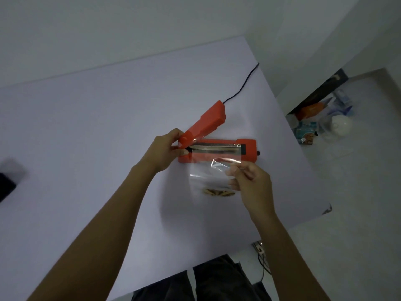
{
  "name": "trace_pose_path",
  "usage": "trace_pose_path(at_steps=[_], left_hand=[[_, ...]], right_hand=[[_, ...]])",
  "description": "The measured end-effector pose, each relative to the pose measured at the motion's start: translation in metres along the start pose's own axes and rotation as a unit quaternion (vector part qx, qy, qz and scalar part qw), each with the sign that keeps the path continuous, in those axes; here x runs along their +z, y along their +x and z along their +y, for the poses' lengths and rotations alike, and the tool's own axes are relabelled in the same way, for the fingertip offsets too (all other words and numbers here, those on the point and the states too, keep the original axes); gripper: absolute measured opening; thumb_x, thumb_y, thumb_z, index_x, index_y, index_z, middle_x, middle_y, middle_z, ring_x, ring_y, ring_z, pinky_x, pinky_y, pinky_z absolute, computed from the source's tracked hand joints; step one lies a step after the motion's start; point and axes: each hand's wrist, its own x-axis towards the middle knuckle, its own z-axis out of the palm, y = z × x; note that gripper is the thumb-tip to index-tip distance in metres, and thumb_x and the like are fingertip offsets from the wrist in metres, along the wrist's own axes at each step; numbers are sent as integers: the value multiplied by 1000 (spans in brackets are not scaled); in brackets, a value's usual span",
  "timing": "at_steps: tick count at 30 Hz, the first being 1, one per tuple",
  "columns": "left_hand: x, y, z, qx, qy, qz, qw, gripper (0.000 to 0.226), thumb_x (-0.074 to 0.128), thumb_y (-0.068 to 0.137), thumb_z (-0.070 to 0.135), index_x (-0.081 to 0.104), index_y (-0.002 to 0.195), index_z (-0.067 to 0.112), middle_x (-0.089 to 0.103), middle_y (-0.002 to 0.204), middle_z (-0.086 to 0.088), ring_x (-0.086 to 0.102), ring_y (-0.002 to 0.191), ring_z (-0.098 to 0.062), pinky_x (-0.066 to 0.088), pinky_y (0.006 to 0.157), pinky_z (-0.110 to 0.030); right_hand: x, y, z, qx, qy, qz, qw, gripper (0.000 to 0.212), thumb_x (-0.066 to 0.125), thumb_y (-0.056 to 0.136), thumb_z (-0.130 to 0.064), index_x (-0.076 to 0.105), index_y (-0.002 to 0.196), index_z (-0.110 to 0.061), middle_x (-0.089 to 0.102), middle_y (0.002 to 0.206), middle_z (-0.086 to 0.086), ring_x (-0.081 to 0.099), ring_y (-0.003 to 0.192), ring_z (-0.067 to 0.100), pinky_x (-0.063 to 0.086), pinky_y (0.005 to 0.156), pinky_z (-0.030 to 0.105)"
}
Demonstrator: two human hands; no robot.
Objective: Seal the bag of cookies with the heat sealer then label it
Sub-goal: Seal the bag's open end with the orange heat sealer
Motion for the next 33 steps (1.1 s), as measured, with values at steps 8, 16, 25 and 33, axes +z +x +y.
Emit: trace_pose_path(at_steps=[8, 16, 25, 33], left_hand=[[3, -6, 1, -3, -1, 7, 1000, 34, 68, 89, 20, 55, 120, 20, 63, 121, -2, 62, 108, -25, 51, 94, -36], [6, -29, 15, -77, 31, 69, 994, 85, 70, 84, 13, 16, 149, 9, 30, 152, -14, 39, 136, -30, 41, 106, -35], [1, -107, 18, -13, -222, -74, 972, 54, 53, 71, 11, 60, 124, 23, 58, 131, 13, 50, 123, -2, 40, 106, -28], [-43, -136, -32, -38, -262, -49, 963, 6, 60, 93, 9, 60, 90, 4, 73, 94, -14, 70, 96, -20, 52, 89, -28]], right_hand=[[-29, -17, -11, 37, 66, -33, 997, 6, 60, 92, -7, 66, 93, -6, 75, 73, 0, 70, 58, 12, 55, 52, 20], [-35, -22, -20, 47, 34, -64, 996, 6, 61, 93, -12, 67, 92, -13, 77, 84, 4, 71, 71, 19, 57, 64, 26], [-2, -27, -58, 17, 38, -139, 989, 7, 61, 92, -12, 68, 92, -11, 75, 86, 7, 72, 74, 23, 59, 63, 32], [78, -30, -67, 49, 51, -158, 985, 10, 63, 92, -15, 67, 99, -8, 76, 86, 4, 72, 75, 16, 58, 64, 27]])
